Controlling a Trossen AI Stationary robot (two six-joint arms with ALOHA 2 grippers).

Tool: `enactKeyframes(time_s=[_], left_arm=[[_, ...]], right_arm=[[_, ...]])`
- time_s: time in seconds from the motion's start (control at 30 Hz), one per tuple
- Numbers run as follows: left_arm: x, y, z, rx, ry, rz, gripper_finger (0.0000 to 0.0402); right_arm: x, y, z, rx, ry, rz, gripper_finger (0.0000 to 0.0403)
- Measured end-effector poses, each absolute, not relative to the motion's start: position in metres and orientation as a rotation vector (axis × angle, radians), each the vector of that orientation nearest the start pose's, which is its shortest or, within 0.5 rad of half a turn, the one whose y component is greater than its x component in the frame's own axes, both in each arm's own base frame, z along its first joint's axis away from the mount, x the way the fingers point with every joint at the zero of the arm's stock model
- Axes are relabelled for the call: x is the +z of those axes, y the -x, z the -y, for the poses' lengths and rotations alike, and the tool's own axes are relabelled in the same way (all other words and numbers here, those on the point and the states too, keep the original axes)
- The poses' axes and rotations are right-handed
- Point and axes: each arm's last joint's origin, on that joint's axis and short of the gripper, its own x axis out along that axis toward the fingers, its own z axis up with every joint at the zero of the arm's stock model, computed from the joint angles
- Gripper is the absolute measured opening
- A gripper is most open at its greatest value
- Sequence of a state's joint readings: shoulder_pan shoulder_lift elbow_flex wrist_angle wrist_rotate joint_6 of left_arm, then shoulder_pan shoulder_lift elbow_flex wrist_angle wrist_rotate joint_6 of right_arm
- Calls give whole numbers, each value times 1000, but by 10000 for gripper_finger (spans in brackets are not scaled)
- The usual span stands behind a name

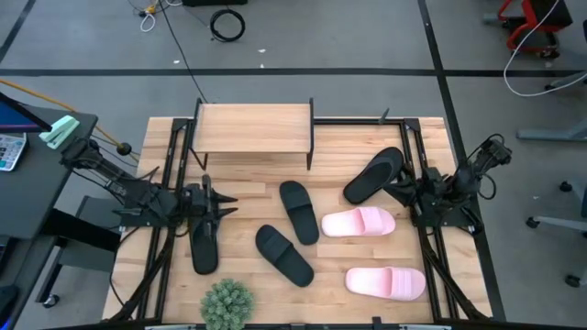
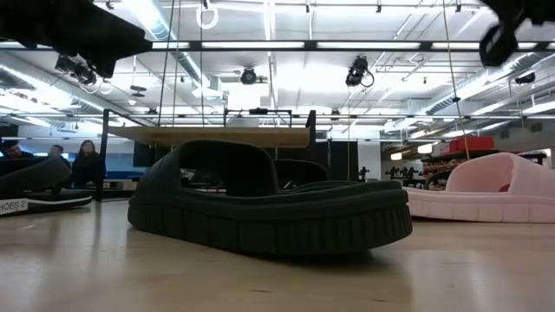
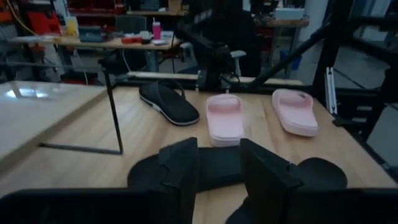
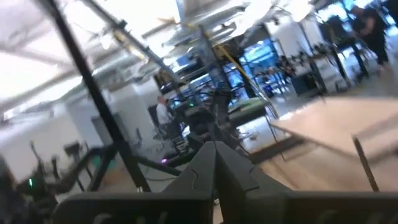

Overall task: Pick and place slides into the shelf
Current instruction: Put the top black slide on the shelf

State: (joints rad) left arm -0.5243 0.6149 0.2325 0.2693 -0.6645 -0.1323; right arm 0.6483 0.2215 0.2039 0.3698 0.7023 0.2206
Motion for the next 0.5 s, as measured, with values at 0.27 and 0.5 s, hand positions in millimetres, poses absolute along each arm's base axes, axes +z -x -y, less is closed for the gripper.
enactKeyframes(time_s=[0.27, 0.5], left_arm=[[201, -146, 64, 151, 104, -113, 112], [196, -150, 66, 158, 177, -127, 114]], right_arm=[[311, -132, -77, -43, -124, 174, 14], [355, -184, -116, -44, -59, 135, 14]])
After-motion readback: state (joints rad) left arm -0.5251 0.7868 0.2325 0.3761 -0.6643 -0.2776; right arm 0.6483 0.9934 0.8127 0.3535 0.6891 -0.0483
